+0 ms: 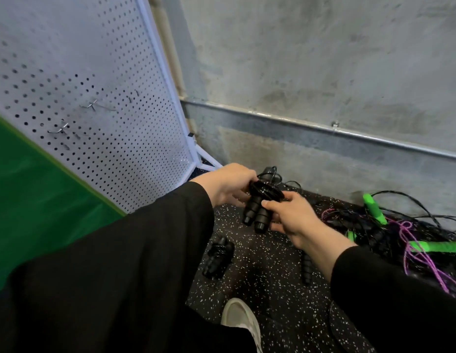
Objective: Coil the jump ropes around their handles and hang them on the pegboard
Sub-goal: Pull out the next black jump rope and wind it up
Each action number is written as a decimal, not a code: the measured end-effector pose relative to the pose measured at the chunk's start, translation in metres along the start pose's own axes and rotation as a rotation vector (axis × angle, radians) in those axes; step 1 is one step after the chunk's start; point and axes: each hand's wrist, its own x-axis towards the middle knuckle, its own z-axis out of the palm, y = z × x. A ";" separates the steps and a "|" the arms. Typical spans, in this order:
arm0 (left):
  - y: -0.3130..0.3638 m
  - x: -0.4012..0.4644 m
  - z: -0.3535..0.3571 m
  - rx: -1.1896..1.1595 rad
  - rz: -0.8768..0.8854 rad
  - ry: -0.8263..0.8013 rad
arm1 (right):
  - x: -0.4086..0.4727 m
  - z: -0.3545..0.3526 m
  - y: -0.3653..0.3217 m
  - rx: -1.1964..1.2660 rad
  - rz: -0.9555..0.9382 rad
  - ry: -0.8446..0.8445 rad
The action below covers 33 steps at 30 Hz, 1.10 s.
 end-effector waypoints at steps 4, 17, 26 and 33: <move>-0.042 0.033 0.003 0.070 -0.099 -0.003 | 0.027 0.020 0.061 -0.021 0.141 0.016; -0.206 0.109 0.035 0.116 -0.297 -0.019 | 0.087 0.042 0.191 -0.203 0.485 0.008; -0.220 0.123 0.048 0.323 -0.299 -0.064 | 0.097 0.038 0.215 -0.473 0.445 -0.233; -0.208 0.116 0.046 0.420 -0.294 -0.080 | 0.105 0.027 0.215 -0.637 0.372 -0.346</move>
